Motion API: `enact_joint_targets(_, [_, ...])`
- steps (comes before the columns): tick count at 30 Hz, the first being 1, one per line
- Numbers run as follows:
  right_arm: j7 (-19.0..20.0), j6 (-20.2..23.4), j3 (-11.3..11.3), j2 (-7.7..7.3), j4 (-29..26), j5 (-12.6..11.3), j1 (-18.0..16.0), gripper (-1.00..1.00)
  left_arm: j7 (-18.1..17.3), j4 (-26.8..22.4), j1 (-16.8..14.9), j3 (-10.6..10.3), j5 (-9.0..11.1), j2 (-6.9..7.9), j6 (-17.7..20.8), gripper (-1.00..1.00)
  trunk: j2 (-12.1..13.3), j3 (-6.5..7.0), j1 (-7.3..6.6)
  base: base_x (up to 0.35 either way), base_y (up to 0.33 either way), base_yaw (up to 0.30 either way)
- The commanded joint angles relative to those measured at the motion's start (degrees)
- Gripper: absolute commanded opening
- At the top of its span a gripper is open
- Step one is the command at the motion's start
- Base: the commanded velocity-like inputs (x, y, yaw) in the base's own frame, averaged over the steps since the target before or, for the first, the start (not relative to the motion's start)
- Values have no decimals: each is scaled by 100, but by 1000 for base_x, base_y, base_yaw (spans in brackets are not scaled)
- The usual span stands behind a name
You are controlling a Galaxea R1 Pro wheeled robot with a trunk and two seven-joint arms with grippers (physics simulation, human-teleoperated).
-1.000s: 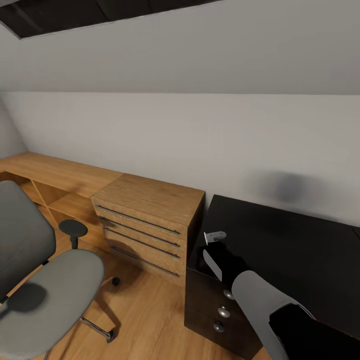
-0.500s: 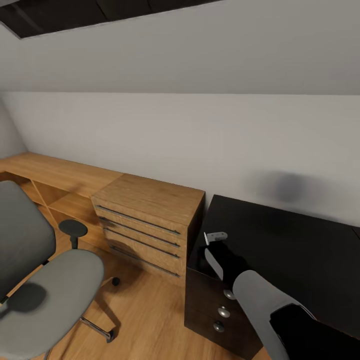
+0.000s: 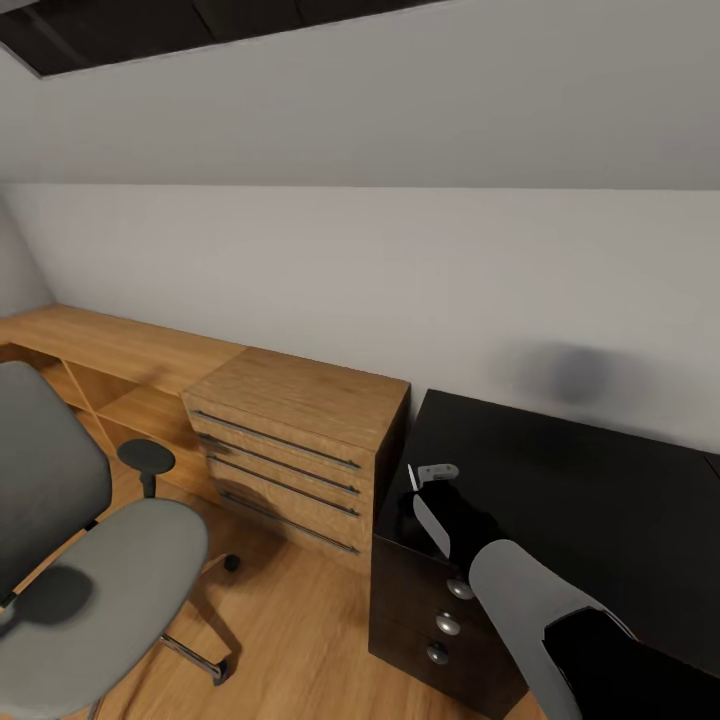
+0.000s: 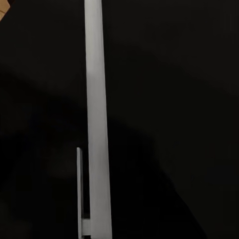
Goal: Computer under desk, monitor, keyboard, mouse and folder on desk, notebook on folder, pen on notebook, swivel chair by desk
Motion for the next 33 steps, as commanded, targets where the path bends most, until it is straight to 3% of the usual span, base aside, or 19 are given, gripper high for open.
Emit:
enact_joint_targets(1, [-55,49,45,-7,121,-6,-2,-100,32,-8,-2,-34,57,9,-28,100,-2,-5,1,0,0,0])
enact_joint_targets(17, [-52,208,36,-4,113,-13,-2,-100,32,-8,-2,-34,57,9,-28,100,-2,-5,1,0,0,0])
enact_joint_targets(25, [181,545,42,-16,95,-353,-1,-100,32,-8,-2,-34,57,9,-28,100,-2,-5,1,0,0,0])
enact_joint_targets(33, [235,591,44,-35,95,-419,-2,-100,32,-8,-2,-34,57,9,-28,100,-2,-5,1,0,0,0])
